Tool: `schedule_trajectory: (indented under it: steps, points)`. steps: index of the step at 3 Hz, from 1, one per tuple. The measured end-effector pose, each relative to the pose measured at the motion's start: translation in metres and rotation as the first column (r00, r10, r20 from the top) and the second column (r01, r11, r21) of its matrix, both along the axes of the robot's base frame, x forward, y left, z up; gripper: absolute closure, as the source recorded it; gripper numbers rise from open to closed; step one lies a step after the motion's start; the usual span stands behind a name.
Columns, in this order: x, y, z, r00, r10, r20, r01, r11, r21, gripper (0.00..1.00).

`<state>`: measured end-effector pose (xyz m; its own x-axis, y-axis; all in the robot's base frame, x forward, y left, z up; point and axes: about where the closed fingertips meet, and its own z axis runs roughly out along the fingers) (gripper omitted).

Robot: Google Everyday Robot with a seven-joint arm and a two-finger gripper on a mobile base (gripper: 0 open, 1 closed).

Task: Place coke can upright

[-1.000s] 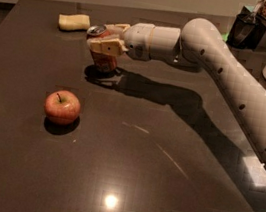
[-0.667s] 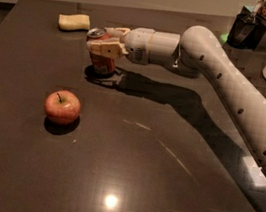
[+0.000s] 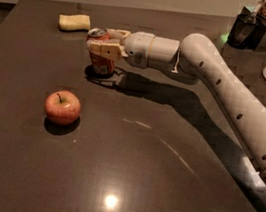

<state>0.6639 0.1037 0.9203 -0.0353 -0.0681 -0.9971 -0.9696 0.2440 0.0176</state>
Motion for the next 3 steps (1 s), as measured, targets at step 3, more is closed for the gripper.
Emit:
schedule_trajectory:
  steps: [3]
  points:
    - [-0.0015, 0.0042, 0.0003, 1.0, 0.007, 0.0, -0.007, 1.0, 0.001, 0.0]
